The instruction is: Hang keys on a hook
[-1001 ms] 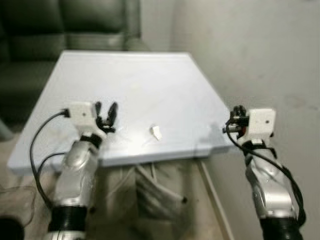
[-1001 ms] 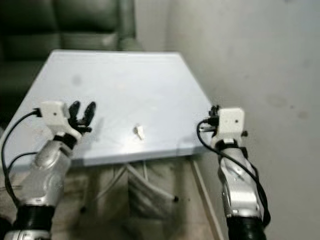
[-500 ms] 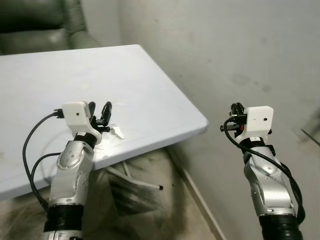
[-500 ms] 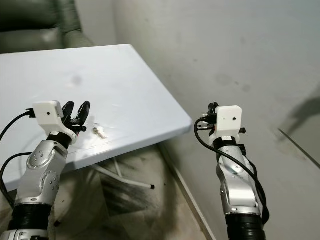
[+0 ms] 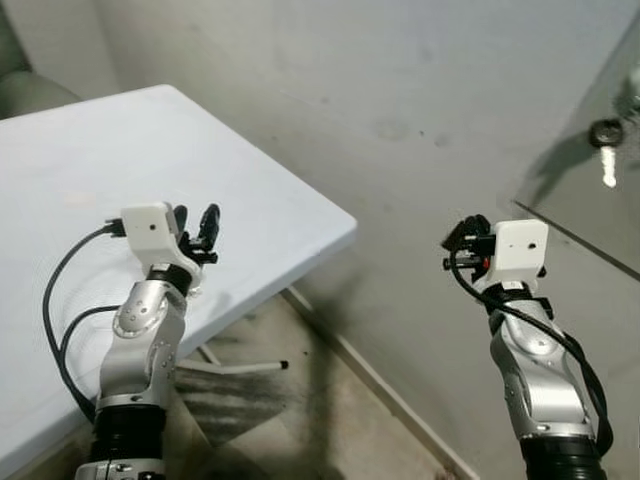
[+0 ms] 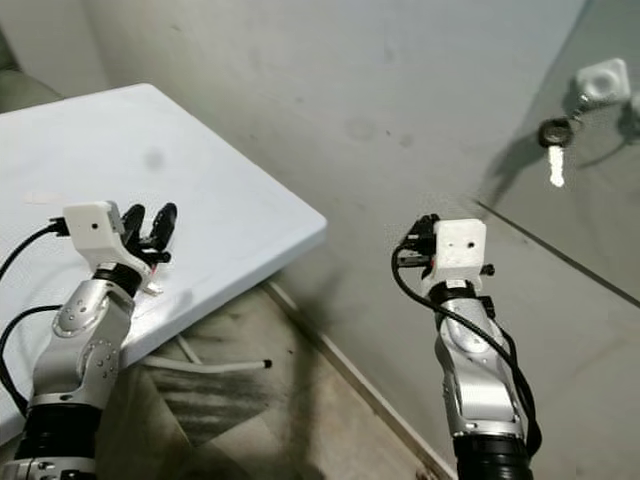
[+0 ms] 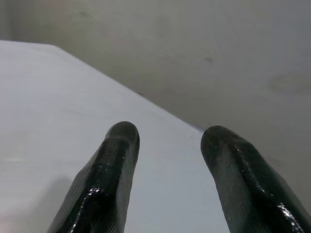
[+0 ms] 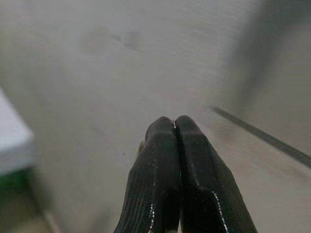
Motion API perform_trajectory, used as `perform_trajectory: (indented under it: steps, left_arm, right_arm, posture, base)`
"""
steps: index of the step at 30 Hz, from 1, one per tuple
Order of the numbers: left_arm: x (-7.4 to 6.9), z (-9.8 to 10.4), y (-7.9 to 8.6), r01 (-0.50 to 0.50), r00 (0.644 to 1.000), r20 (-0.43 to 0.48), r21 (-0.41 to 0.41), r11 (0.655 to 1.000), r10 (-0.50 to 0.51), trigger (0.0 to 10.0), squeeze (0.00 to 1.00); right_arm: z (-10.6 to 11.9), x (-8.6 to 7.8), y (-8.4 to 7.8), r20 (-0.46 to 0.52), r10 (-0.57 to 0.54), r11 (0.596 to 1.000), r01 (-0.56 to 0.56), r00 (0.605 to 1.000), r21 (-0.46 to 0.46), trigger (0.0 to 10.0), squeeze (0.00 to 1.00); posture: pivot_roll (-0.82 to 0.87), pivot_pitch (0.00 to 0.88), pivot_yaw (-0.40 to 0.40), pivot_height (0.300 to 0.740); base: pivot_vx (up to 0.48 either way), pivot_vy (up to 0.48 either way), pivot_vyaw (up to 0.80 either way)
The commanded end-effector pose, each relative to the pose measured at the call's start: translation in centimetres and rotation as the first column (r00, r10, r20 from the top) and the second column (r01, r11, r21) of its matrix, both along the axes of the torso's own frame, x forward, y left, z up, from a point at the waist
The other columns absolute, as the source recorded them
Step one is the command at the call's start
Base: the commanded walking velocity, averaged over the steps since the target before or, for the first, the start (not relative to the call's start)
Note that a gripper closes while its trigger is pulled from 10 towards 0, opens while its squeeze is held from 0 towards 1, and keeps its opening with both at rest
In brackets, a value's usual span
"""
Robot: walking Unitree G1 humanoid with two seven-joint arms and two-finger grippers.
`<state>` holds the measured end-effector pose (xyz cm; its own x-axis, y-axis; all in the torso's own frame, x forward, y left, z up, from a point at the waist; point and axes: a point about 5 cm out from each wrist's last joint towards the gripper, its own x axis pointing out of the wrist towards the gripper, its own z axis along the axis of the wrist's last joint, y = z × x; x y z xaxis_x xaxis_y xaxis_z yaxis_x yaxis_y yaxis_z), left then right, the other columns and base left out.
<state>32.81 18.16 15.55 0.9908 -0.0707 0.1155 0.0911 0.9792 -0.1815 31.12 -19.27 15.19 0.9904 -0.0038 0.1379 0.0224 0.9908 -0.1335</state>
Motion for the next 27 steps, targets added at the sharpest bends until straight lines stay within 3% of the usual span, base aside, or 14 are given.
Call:
perform_trajectory:
  steps: [1, 13, 27]
  left_arm:
    - [0.21, 0.18, -0.33, 0.014, 1.0, -0.003, -0.001, 1.0, -0.014, 10.0, 0.0]
    - [0.16, 0.26, -0.29, 0.013, 1.0, -0.006, 0.013, 1.0, -0.013, 10.0, 0.0]
    - [-0.02, 0.8, -1.1, 0.077, 0.997, 0.019, 0.038, 0.996, -0.078, 10.0, 0.0]
  right_arm:
    - [0.87, -0.06, -0.34, 0.029, -0.017, 1.0, 0.018, 0.999, -0.003, 10.0, 0.0]
    - [0.94, -0.03, -0.26, 0.029, -0.016, 1.0, 0.017, 0.999, -0.001, 10.0, 0.0]
    - [1.08, 0.03, -0.27, 0.029, -0.013, 1.0, 0.013, 1.0, -0.005, 10.0, 0.0]
  posture:
    - [-0.01, 0.077, -0.046, 0.74]
    - [0.0, 0.079, -0.046, 0.74]
    - [0.0, 0.08, -0.047, 0.74]
  base:
    - [0.0, 0.0, -0.78]
    - [0.0, 0.0, -0.78]
    - [0.0, 0.0, -0.78]
